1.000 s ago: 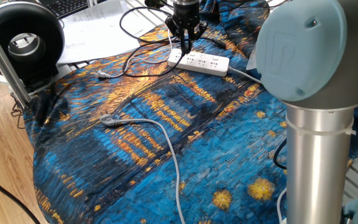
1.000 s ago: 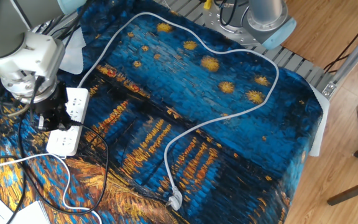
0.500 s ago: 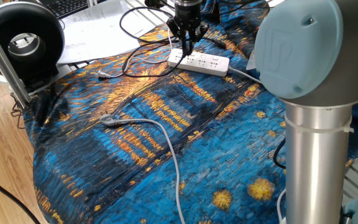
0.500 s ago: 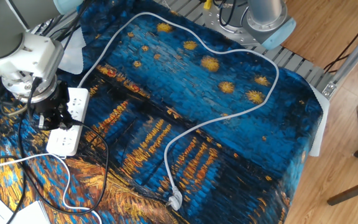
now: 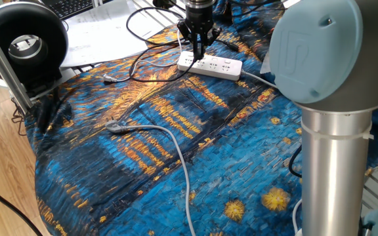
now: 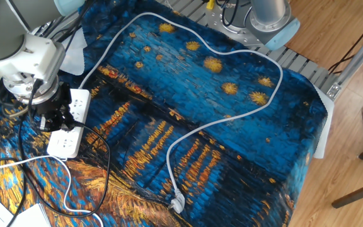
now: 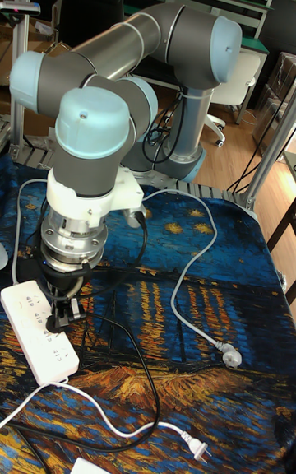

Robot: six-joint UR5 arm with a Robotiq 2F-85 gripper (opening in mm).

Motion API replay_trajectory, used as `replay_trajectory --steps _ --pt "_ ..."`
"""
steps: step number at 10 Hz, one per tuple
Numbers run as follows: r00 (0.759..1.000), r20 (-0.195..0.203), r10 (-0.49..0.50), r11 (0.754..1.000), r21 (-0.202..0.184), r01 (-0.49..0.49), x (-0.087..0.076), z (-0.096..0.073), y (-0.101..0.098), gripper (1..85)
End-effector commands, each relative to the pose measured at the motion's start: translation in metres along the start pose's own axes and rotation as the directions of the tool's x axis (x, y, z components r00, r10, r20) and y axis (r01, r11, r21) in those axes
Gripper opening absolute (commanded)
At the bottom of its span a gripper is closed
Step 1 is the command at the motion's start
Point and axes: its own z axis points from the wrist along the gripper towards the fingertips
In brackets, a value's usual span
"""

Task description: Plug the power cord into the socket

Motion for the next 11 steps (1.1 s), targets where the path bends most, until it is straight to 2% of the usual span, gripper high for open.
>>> replay_trajectory --steps 1,3,6,7,8,9,10,11 --pt "1.0 0.009 0.008 1.0 0.007 -0.009 -0.001 0.0 -0.001 1.3" --pt "1.0 0.013 0.013 1.0 0.008 -0.013 -0.003 0.0 -0.002 1.3" --pt "1.0 -0.009 0.023 1.0 -0.008 -0.023 0.003 -0.001 0.002 1.3" --pt "0.998 -0.039 0.048 0.999 -0.019 -0.048 0.011 -0.001 0.006 1.3" --pt "0.99 -0.043 0.135 0.991 -0.016 -0.136 0.011 -0.001 0.006 1.3" --pt "0.982 -0.006 0.188 0.982 -0.007 -0.188 0.002 -0.001 0.002 1.3" --pt "0.982 0.02 0.189 0.982 -0.008 -0.189 -0.005 -0.001 0.001 1.3" --pt "0.985 0.013 0.172 0.985 -0.016 -0.172 -0.003 -0.001 0.004 1.3"
